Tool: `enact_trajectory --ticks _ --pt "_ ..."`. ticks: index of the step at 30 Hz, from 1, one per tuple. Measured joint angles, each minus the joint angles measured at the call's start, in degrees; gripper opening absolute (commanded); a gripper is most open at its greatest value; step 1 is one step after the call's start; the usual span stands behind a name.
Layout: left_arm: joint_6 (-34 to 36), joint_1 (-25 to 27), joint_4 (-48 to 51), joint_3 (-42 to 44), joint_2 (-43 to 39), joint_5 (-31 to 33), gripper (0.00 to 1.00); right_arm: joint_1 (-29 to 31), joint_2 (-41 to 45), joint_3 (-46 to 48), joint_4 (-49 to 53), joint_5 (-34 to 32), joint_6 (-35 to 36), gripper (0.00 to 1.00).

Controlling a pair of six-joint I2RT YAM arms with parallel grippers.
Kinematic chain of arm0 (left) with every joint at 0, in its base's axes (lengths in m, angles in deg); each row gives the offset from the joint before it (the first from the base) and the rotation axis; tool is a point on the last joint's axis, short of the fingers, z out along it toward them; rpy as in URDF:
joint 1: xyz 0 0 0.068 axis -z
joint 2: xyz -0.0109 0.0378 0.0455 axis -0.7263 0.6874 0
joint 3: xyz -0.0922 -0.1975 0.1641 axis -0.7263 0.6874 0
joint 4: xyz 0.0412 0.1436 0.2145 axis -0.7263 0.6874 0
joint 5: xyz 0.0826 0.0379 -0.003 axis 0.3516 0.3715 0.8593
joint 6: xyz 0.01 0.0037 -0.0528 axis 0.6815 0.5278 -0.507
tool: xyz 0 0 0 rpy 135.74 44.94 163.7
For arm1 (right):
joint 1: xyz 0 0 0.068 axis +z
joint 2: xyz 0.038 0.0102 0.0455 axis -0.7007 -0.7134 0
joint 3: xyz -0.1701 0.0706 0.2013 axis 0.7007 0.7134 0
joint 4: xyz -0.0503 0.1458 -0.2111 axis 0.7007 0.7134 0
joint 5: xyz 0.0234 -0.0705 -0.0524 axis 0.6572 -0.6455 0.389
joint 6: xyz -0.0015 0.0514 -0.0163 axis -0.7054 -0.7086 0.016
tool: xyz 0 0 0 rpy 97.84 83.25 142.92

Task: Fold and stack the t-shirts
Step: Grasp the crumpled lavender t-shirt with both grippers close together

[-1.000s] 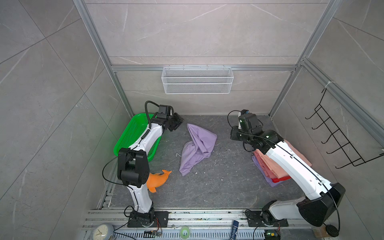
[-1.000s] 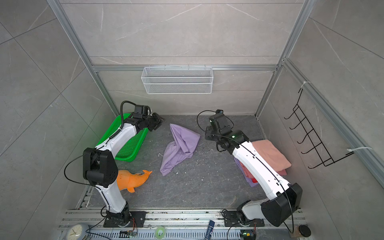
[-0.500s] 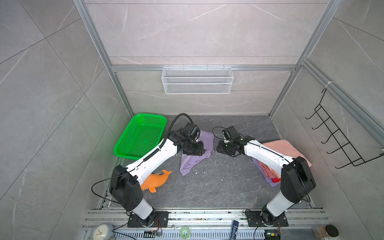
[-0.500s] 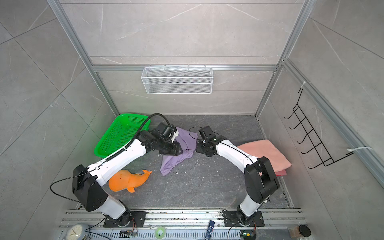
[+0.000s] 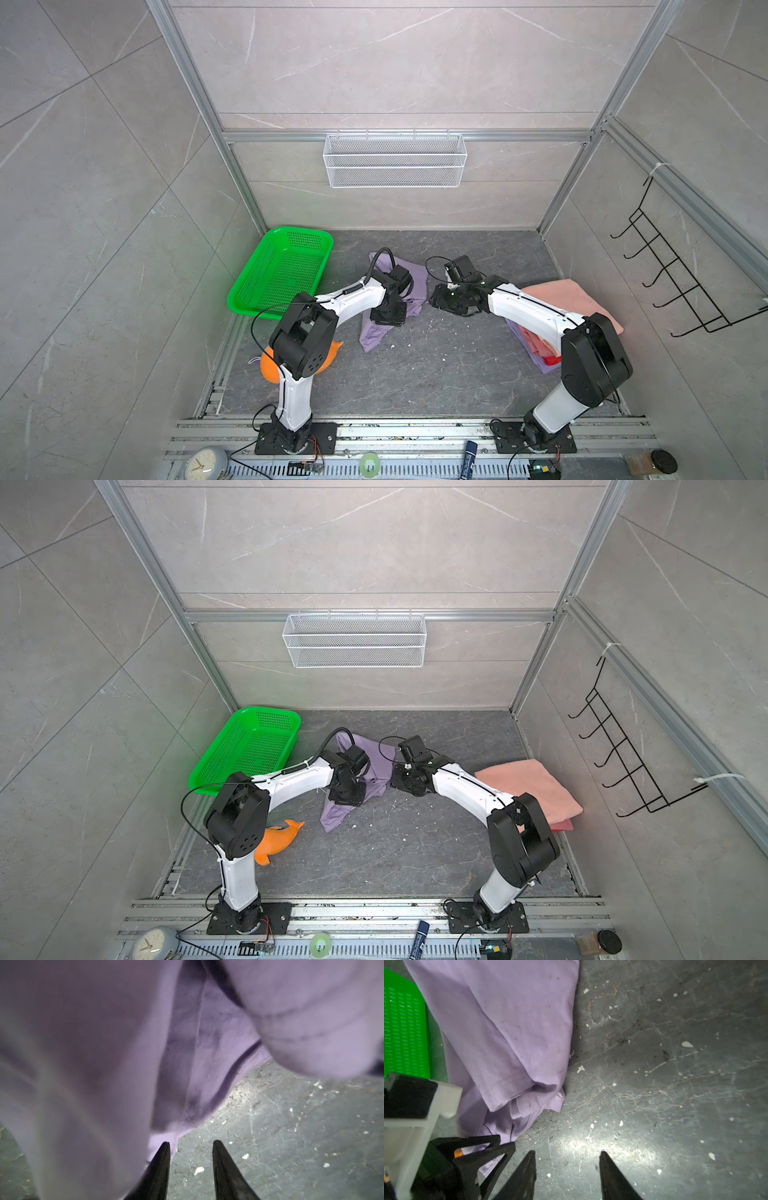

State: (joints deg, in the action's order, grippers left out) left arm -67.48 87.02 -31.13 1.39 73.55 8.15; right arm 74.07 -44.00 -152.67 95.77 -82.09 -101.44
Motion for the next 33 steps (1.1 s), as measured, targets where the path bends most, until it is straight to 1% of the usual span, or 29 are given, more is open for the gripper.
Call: enact_trajectory --ticks 5,12,15,18,20,24,26,33 --pt "-0.02 0.00 -0.31 -1.38 1.75 2.67 0.38 0.02 2.10 2.62 -0.15 -0.04 -1.70 0.52" --pt "-0.11 -0.31 -0.31 -1.38 2.69 5.73 0.32 0.02 2.67 3.76 -0.79 -0.22 -3.19 0.52" --pt "-0.26 -0.37 -0.28 -1.38 3.37 6.62 0.28 0.02 2.69 3.93 -1.31 -0.17 -3.65 0.53" --pt "-0.37 -0.46 -0.44 -1.36 3.67 6.80 0.23 0.07 2.69 3.93 -2.25 0.20 -4.52 0.53" --pt "-0.52 -0.55 -0.52 -1.33 3.67 6.78 0.17 0.24 2.62 3.93 -2.91 0.48 -5.05 0.53" --pt "-0.48 -0.81 -1.05 -0.92 3.67 6.58 0.09 0.98 2.03 3.93 -4.24 0.94 -6.29 0.53" --pt "-0.48 -0.98 -1.33 -0.66 3.67 6.36 0.00 1.22 1.55 3.96 -4.92 1.11 -6.91 0.53" --pt "-0.39 -1.25 -1.51 -0.59 3.50 5.68 0.00 1.27 0.98 4.26 -6.86 1.97 -8.37 0.54"
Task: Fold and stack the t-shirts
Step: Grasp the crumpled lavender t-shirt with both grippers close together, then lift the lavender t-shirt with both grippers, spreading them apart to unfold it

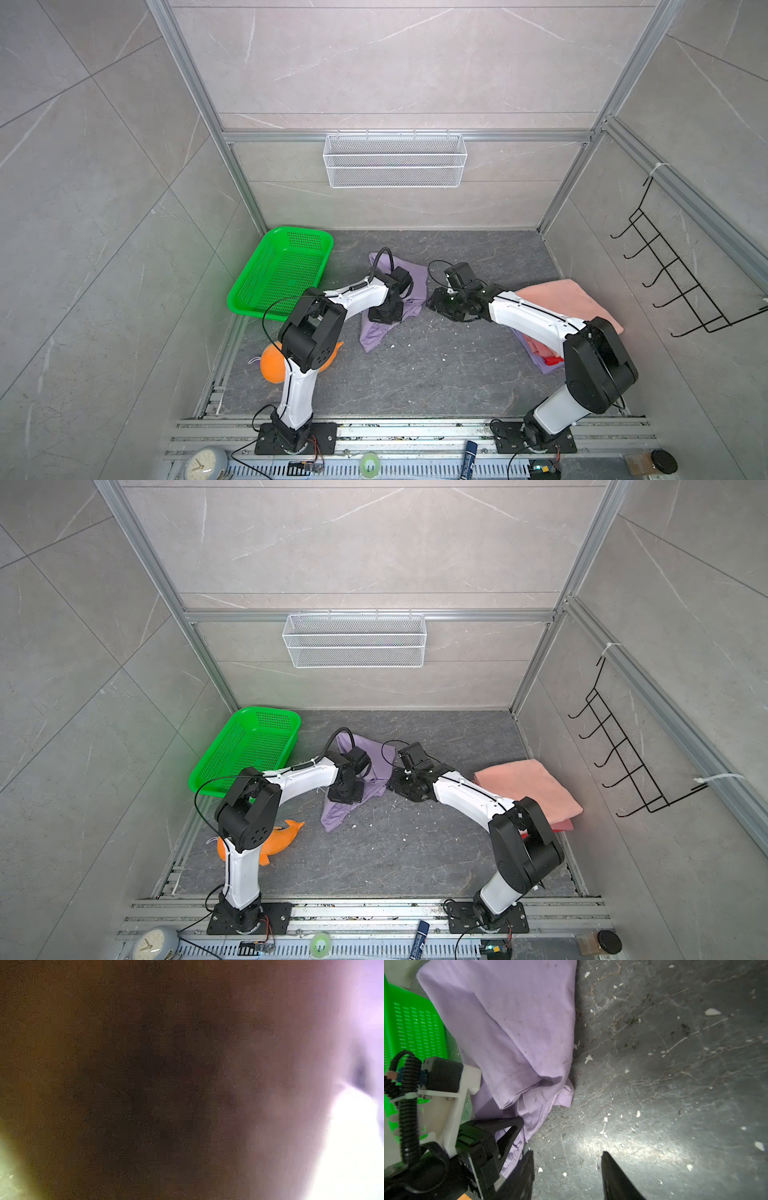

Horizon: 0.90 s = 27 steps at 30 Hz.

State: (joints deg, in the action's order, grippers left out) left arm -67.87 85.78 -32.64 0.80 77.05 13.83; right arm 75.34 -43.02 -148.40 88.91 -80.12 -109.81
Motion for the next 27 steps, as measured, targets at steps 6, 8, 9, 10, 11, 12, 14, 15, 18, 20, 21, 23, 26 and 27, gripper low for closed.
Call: enact_trajectory --ticks 6,8,9,10,11,12,14,15,18,20,21,23,26,27 --pt "0.22 -0.26 1.20 -1.75 -4.85 -2.86 0.00 0.13 -2.21 1.31 -3.76 2.14 -2.32 0.55" --pt "0.17 -0.37 1.51 -3.98 -7.80 -3.82 0.00 0.55 -3.26 1.73 -4.74 2.71 -3.10 0.55" --pt "0.13 -0.50 1.66 -5.11 -9.09 -4.33 0.00 0.81 -3.72 1.73 -5.14 2.93 -3.43 0.55" --pt "0.11 -0.66 1.66 -6.14 -10.43 -4.79 0.00 1.14 -4.35 1.73 -5.79 3.23 -3.80 0.55" --pt "0.09 -0.68 1.66 -6.91 -11.58 -5.03 0.00 1.49 -4.98 1.70 -6.49 3.58 -4.22 0.56" --pt "-0.02 -0.74 1.66 -7.41 -12.72 -5.29 0.00 1.86 -5.70 1.70 -7.21 3.93 -4.70 0.56" --pt "-0.11 -0.87 1.92 -7.96 -14.64 -5.53 0.00 2.51 -7.45 1.68 -8.74 4.66 -5.68 0.56" --pt "-0.13 -0.94 2.16 -7.96 -15.23 -5.70 0.00 2.80 -8.44 1.51 -9.18 4.90 -6.19 0.56" --pt "-0.15 -0.98 3.13 -7.96 -15.61 -6.23 0.00 3.67 -11.63 -0.02 -9.07 4.96 -7.04 0.55" --pt "-0.26 -0.98 4.02 -7.82 -15.61 -6.38 0.00 4.35 -13.73 -2.10 -7.48 4.13 -7.45 0.55" --pt "-0.31 -0.98 4.31 -7.78 -15.69 -6.40 0.00 4.74 -14.64 -3.45 -5.92 3.50 -7.52 0.56" --pt "-0.57 -0.98 4.57 -7.28 -15.98 -6.40 0.00 5.53 -16.02 -6.10 -2.73 2.03 -7.61 0.56" --pt "-1.27 -0.98 5.07 -5.31 -17.05 -6.40 0.00 6.62 -16.35 -8.15 1.38 -0.66 -7.43 0.56" --pt "-1.62 -0.98 5.18 -4.28 -17.55 -6.43 0.00 6.93 -16.33 -8.41 2.38 -1.46 -7.41 0.56"
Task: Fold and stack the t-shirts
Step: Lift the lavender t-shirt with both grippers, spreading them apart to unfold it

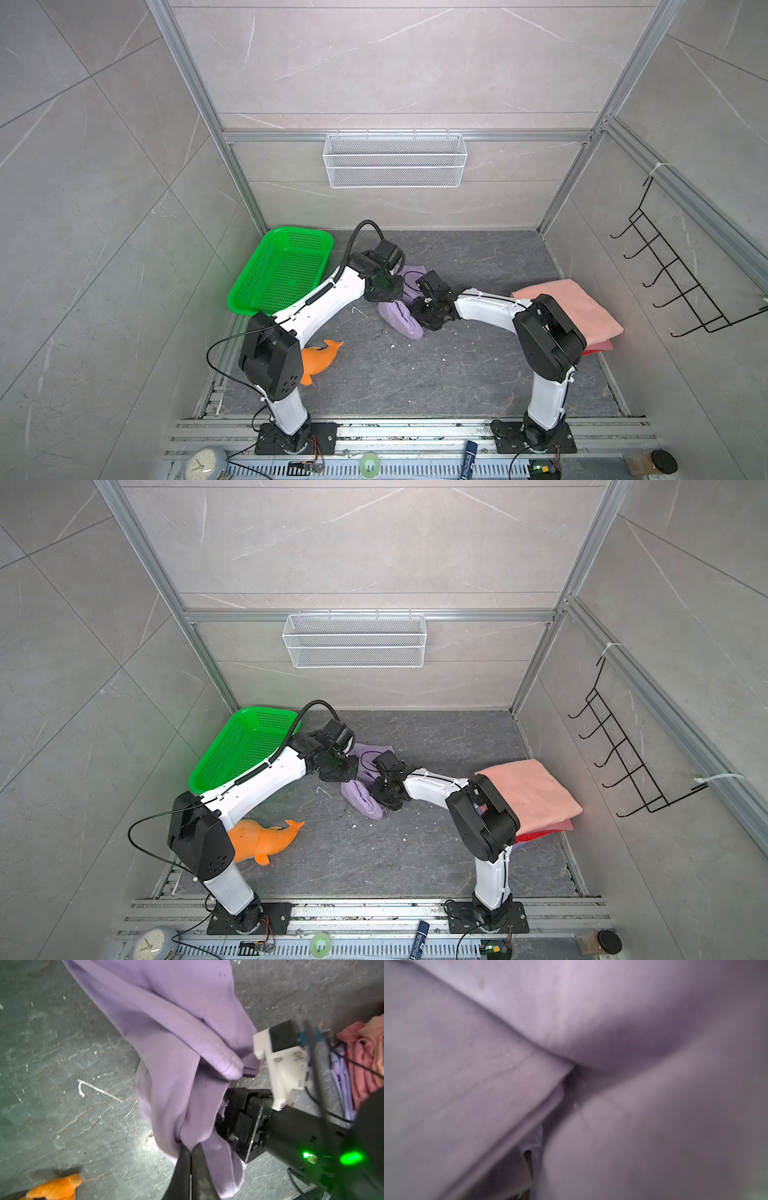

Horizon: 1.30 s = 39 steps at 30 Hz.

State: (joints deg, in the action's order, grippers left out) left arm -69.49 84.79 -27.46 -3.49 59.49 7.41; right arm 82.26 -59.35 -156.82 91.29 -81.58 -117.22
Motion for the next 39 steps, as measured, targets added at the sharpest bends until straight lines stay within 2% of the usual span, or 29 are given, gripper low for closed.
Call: enact_trajectory --ticks 8,16,27,29,30,35,37,39 --pt "-1.53 0.00 0.83 9.92 -2.40 -1.11 0.00 0.83 2.10 -0.09 7.82 -6.40 0.90 0.57" --pt "-1.51 -0.02 1.07 10.29 -1.68 -2.03 0.00 0.83 2.75 0.24 12.00 -9.84 1.09 0.57" --pt "-1.27 -0.02 1.07 9.68 -0.98 -3.17 0.00 1.22 1.20 0.31 12.28 -8.46 1.33 0.54" --pt "-1.27 -0.02 1.05 9.46 -0.98 -3.28 0.00 1.40 0.61 -0.26 12.07 -8.09 1.33 0.50" --pt "-1.27 -0.02 1.05 9.42 -0.98 -3.34 0.00 1.51 0.17 -0.81 11.93 -7.85 1.49 0.44" --pt "-1.27 -0.24 1.03 9.42 -0.98 -3.39 0.00 1.75 -1.49 -2.19 9.94 -6.40 2.10 0.05" --pt "-1.29 -0.52 1.03 9.42 -0.98 -3.37 0.00 1.75 -1.55 -2.05 8.96 -6.05 1.90 0.00" --pt "-1.36 -1.09 0.98 9.42 -1.16 -3.37 0.00 1.66 -1.09 -1.57 7.82 -6.01 1.27 0.00"
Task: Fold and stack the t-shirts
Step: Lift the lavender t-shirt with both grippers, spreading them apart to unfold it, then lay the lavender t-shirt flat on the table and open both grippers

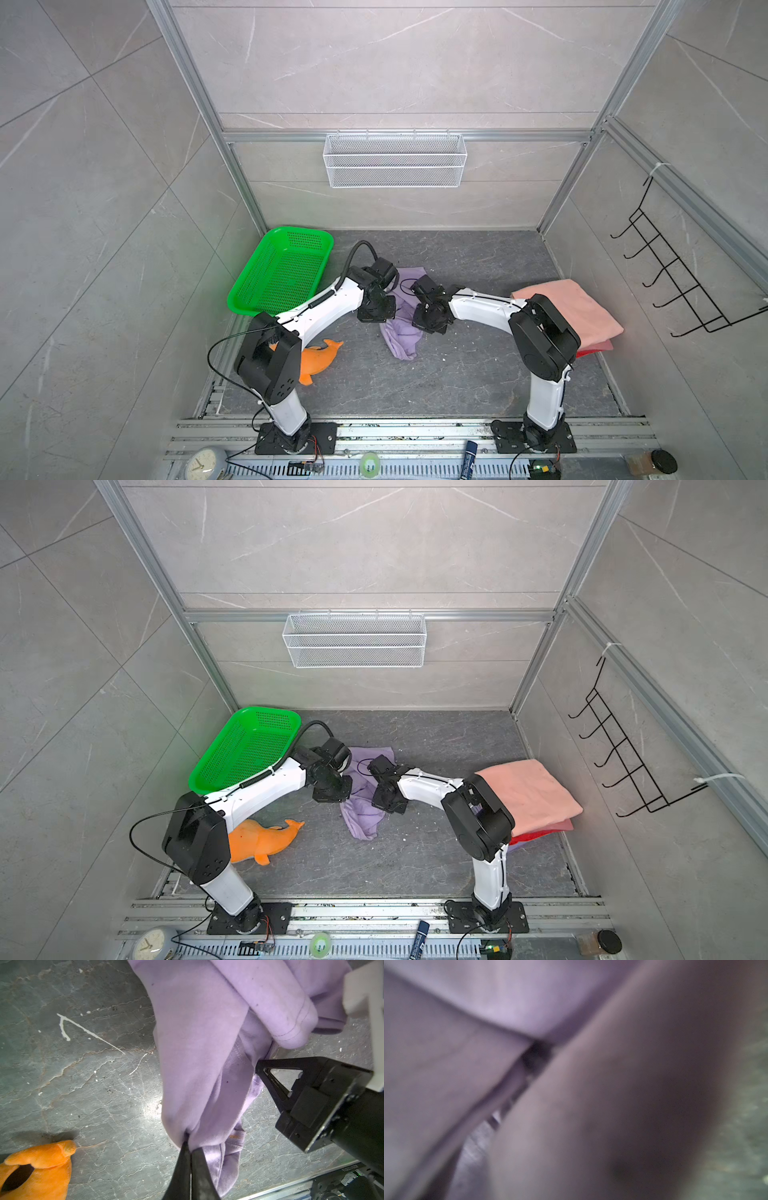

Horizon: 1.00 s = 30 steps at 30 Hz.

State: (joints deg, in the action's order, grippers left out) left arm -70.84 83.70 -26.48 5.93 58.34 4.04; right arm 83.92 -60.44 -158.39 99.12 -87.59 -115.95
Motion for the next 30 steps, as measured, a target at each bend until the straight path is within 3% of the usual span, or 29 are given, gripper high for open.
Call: enact_trajectory --ticks 5,9,15,20,25,30 --pt "-0.11 -2.91 -0.61 0.00 -3.28 -0.13 0.00 -2.29 6.93 0.28 -0.37 -2.21 -0.11 0.00" --pt "0.07 -7.89 -1.70 -0.28 -10.38 -1.75 0.00 -7.41 16.74 -6.01 0.26 -5.97 1.49 0.00" --pt "1.49 -17.53 -1.75 -6.36 -21.38 -4.11 0.00 -15.56 32.28 -14.84 0.39 -13.16 6.03 0.00" --pt "2.56 -21.55 -2.93 -12.37 -26.77 -6.27 0.00 -16.96 39.69 -19.89 0.61 -20.41 9.60 0.00" --pt "3.08 -21.62 -9.16 -18.56 -20.20 -12.46 0.00 -17.84 40.22 -19.93 -2.19 -27.06 10.29 0.00" --pt "2.14 -21.62 -16.79 -35.26 1.57 -19.37 0.00 -22.05 30.69 -23.71 -5.68 -27.34 10.34 0.00"
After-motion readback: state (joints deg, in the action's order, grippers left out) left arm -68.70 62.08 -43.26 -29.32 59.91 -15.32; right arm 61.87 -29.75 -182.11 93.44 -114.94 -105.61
